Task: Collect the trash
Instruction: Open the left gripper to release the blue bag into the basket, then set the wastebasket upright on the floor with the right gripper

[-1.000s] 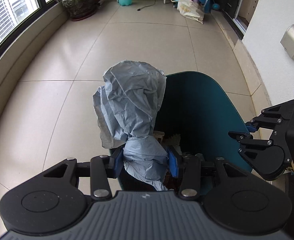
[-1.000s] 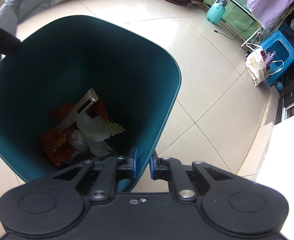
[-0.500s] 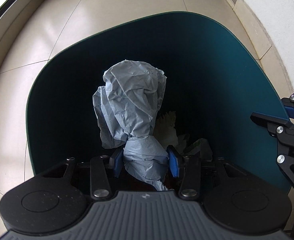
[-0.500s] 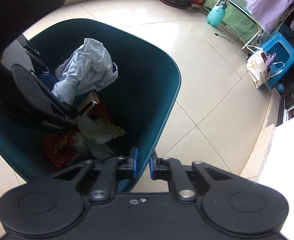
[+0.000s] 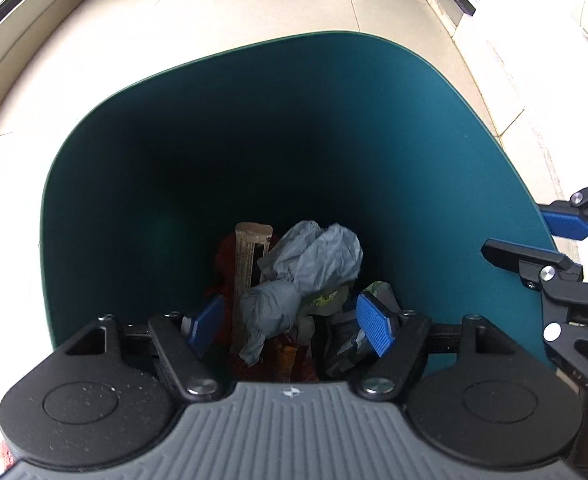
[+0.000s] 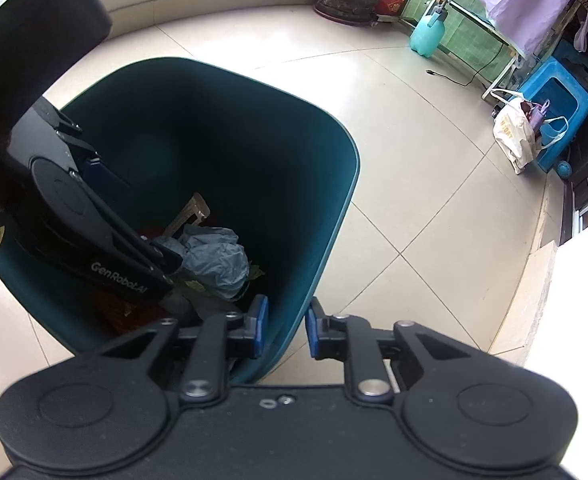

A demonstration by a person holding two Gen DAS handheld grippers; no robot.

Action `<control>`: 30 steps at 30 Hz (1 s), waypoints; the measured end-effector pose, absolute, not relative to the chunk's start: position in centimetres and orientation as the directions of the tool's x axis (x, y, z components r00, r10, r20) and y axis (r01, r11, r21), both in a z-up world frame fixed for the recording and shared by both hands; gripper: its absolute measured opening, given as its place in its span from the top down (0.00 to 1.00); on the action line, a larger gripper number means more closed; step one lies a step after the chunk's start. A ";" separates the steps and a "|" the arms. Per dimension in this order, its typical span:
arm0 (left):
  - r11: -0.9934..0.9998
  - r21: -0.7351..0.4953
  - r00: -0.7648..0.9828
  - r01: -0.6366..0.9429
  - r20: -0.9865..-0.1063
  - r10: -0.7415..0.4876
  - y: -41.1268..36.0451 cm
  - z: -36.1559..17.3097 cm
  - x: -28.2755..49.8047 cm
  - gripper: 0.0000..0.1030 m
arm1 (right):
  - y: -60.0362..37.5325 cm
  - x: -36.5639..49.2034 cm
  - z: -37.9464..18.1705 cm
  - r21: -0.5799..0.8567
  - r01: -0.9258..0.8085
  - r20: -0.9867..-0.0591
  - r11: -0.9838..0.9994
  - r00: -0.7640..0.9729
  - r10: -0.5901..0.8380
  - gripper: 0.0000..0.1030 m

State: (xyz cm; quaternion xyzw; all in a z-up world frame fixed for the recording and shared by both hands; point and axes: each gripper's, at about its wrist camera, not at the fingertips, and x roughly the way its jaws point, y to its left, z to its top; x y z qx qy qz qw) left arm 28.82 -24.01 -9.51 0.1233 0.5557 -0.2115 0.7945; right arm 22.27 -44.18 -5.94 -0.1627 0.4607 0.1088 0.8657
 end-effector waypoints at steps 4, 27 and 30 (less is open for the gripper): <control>0.889 -0.062 0.315 0.455 -0.922 -0.225 -22.7 -8.0 27.4 0.30 | -44.1 20.7 -3.4 -0.137 -0.311 -0.803 0.940 0.591 0.079 0.59; 0.907 -0.070 0.560 0.414 -0.766 -0.315 -15.2 4.0 16.5 0.21 | -42.2 9.8 6.4 0.085 -0.190 -0.638 0.978 0.743 0.200 0.01; 0.908 -0.065 0.591 0.414 -0.739 -0.323 -14.5 5.1 15.2 0.21 | -42.5 8.0 7.2 0.118 -0.126 -0.579 0.985 0.797 0.171 0.00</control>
